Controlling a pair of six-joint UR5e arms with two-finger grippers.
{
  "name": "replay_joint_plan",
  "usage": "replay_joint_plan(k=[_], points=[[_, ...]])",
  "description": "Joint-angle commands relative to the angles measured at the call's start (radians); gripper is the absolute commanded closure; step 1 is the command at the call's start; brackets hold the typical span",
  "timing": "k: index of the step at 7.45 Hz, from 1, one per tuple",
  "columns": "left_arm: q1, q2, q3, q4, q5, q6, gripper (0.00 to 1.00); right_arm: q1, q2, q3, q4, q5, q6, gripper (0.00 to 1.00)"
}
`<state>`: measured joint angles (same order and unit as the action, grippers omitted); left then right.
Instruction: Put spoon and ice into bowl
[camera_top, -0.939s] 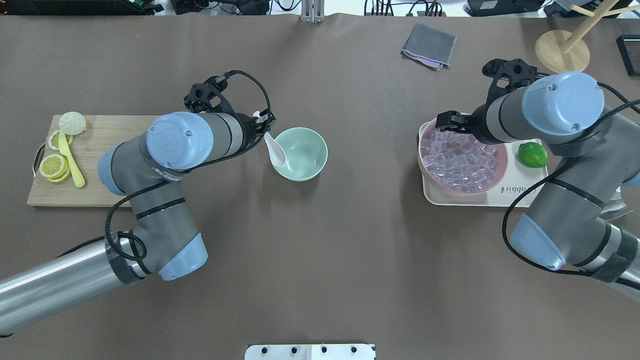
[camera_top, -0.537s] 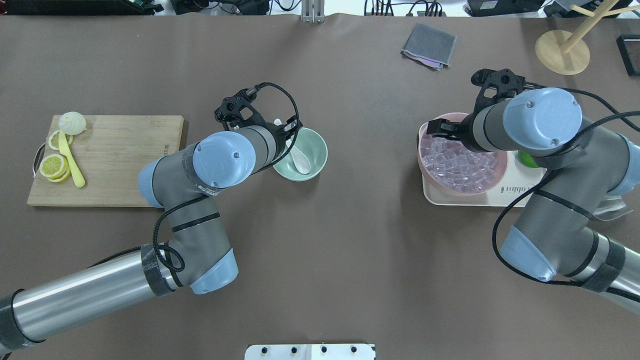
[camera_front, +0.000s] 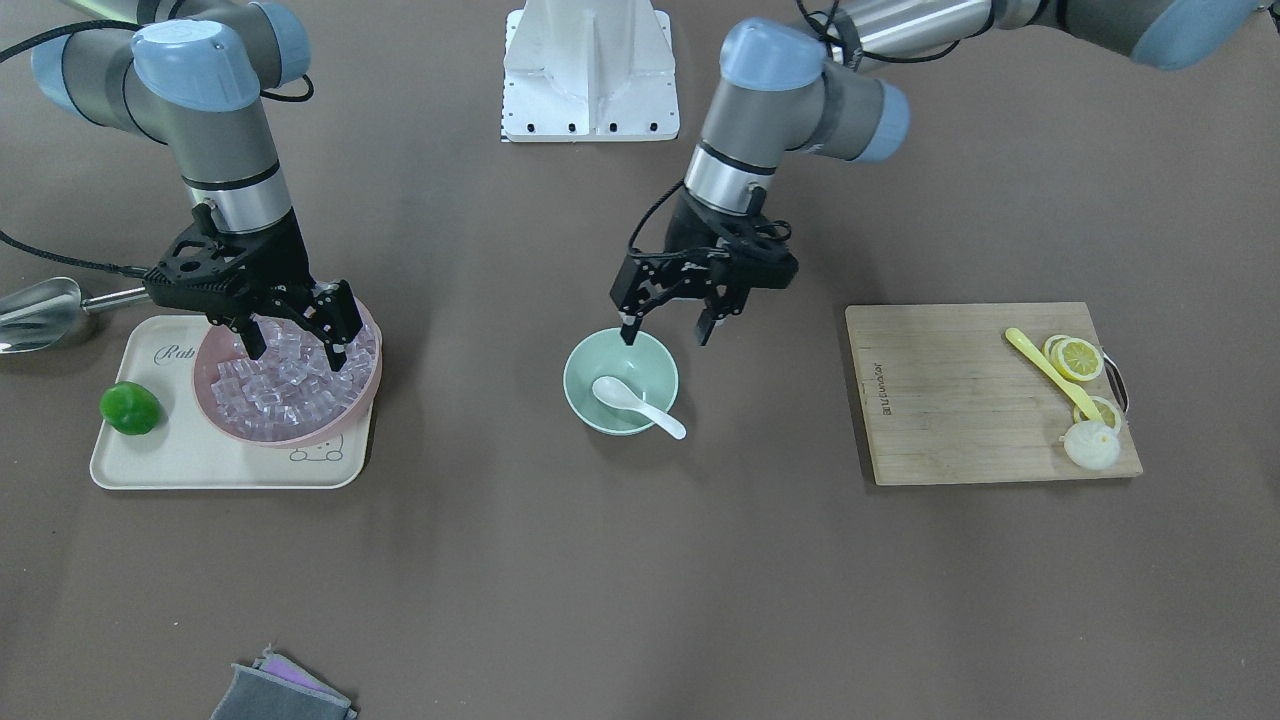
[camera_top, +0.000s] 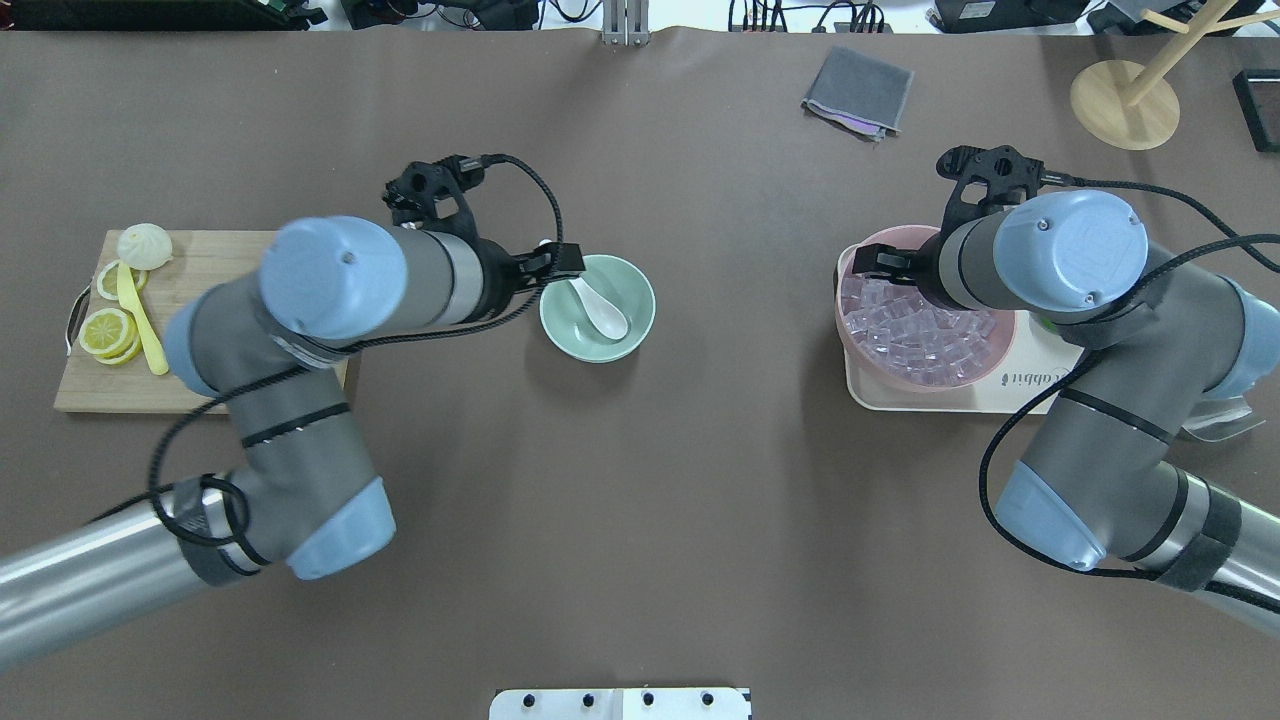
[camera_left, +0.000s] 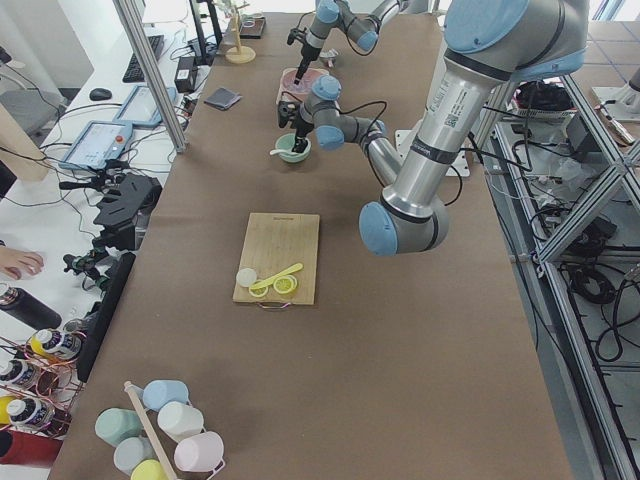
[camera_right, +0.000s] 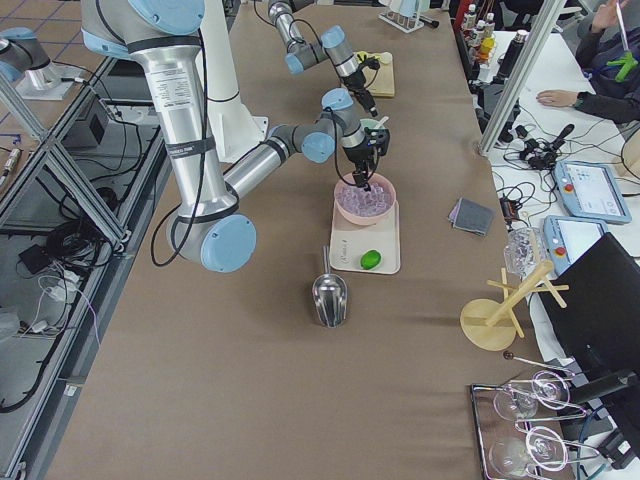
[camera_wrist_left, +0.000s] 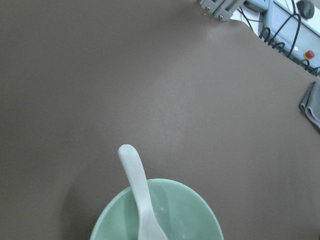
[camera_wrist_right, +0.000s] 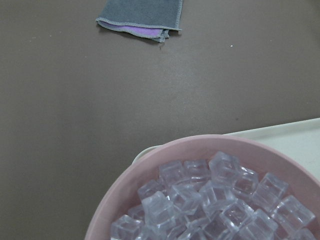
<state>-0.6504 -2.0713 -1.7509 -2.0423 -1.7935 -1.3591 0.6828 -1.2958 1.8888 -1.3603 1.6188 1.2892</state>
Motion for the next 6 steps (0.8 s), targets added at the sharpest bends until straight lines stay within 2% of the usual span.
replay_joint_plan(k=[1, 2, 3, 4, 6], points=[[-0.185, 0.132, -0.036, 0.008, -0.268, 0.257, 0.02, -0.003, -0.011, 0.003, 0.0, -0.023, -0.007, 0.17], [-0.213, 0.163, -0.033, 0.01, -0.276, 0.341, 0.02, -0.023, -0.034, 0.004, 0.0, -0.065, -0.01, 0.22], [-0.218, 0.172, -0.03, 0.01, -0.276, 0.363, 0.02, -0.032, -0.061, 0.009, 0.0, -0.08, -0.013, 0.22], [-0.218, 0.175, -0.03, 0.008, -0.276, 0.362, 0.02, -0.046, -0.059, 0.007, 0.0, -0.098, -0.008, 0.27], [-0.218, 0.175, -0.029, 0.008, -0.274, 0.364, 0.02, -0.052, -0.033, 0.001, -0.002, -0.096, -0.001, 0.4]])
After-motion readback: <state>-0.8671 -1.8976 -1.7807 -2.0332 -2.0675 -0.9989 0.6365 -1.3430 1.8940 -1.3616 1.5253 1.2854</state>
